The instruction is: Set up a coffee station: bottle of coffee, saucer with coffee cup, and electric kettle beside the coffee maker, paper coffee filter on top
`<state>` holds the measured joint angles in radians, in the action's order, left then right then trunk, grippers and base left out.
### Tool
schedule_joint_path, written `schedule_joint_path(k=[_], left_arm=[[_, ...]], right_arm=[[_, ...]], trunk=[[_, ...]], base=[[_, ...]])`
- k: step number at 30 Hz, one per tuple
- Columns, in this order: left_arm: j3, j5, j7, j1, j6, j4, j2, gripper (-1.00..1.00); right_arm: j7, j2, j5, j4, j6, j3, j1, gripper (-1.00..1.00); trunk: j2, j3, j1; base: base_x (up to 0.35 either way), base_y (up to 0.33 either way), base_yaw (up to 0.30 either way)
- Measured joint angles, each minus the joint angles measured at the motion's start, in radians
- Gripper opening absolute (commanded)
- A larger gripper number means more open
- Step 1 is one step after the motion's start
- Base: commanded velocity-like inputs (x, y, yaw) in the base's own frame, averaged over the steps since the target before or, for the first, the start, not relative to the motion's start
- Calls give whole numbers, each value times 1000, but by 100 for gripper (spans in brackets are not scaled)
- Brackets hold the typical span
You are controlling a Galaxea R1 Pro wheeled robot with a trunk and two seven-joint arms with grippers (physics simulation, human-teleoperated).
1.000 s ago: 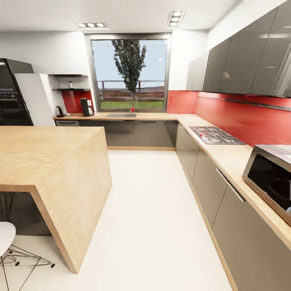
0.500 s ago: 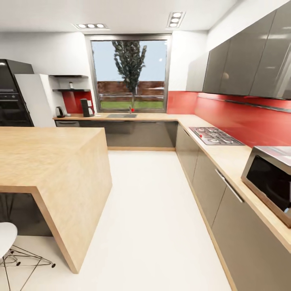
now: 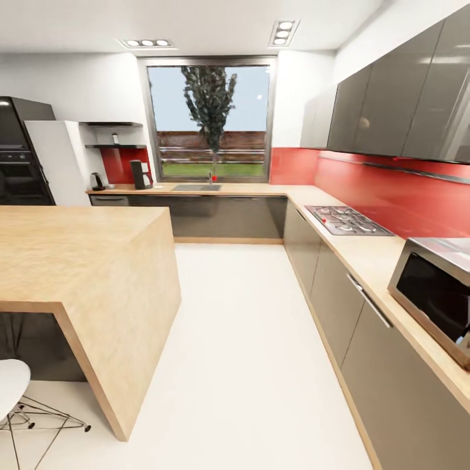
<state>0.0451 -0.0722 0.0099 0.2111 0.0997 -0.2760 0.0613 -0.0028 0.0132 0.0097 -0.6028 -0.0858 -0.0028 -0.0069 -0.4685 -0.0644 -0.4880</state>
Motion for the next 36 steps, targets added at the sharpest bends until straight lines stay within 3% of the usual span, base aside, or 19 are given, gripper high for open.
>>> schedule_joint_path(k=[1, 2, 3, 10, 14, 22, 36], left_arm=[[0, 0, 0, -1, 0, 2, 1, 100], [0, -1, -1, -2, 1, 5, 10, 100], [0, -1, -1, -2, 2, 5, 11, 100], [-1, 1, -2, -4, 8, 5, 13, 100], [-3, 8, -3, -3, 12, 6, 14, 100], [-13, 13, -6, -1, 13, 5, 41, 100], [-15, 12, -4, -1, 14, 7, 42, 100]], right_arm=[[0, -1, 0, 1, 0, 0, 0, 100], [1, -22, -1, 4, 0, 0, 0, 100], [1, -27, -2, 5, 0, 0, 0, 100], [0, -32, -5, 6, 0, -2, 0, 100], [0, -32, -5, 6, 0, -3, 0, 100], [0, -31, -6, 7, 0, -3, 0, 100], [0, -30, -6, 17, 0, -3, 0, 100]], trunk=[[7, 3, 4], [14, 6, 8], [21, 10, 12], [70, 32, 38], [71, 32, 39], [71, 32, 39], [70, 32, 39]], base=[[0, 0, 0], [0, 0, 0], [0, 0, 0], [0, 0, 0], [10, 0, 0], [267, 0, 0], [332, 0, 0]])
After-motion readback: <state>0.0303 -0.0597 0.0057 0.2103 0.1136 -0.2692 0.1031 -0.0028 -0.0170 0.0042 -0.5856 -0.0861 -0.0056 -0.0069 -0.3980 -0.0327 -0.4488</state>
